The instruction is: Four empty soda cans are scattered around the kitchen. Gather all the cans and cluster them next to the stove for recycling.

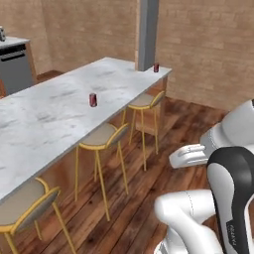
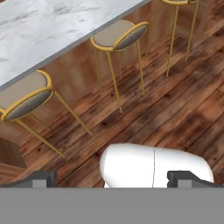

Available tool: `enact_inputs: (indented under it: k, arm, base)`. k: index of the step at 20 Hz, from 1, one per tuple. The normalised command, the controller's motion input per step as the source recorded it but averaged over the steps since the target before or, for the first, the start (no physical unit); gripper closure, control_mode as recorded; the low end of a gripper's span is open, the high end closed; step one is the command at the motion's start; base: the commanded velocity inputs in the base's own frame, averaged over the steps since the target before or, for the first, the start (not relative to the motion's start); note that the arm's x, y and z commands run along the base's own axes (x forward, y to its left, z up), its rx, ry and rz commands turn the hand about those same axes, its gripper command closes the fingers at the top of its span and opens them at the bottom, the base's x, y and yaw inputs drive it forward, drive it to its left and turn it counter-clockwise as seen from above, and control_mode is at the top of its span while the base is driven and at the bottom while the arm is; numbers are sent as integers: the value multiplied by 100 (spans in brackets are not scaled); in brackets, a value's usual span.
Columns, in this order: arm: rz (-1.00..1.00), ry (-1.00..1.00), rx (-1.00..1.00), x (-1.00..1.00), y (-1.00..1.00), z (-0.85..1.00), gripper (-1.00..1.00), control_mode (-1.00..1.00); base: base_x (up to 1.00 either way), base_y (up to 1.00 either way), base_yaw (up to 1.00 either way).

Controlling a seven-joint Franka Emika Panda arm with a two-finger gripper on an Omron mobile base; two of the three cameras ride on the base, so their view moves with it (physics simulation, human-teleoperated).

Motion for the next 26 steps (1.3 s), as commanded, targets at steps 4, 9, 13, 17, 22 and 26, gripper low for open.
enact_inputs:
  k: [4, 9, 13, 17, 22, 26]
  arm:
    - [0, 0, 0, 0, 0, 0, -100, 100]
    - [0, 0, 0, 0, 0, 0, -100, 100]
    - [0, 0, 0, 0, 0, 0, -100, 100]
    - [0, 0, 0, 0, 0, 0, -100, 100]
    - [0, 0, 0, 0, 0, 0, -100, 100]
    - [0, 0, 0, 0, 0, 0, -100, 100]
  base:
    - [24, 0, 44]
    - [27, -9, 43]
    - [25, -1, 43]
    - [28, 2, 34]
    - [27, 13, 15]
    - [29, 6, 18]
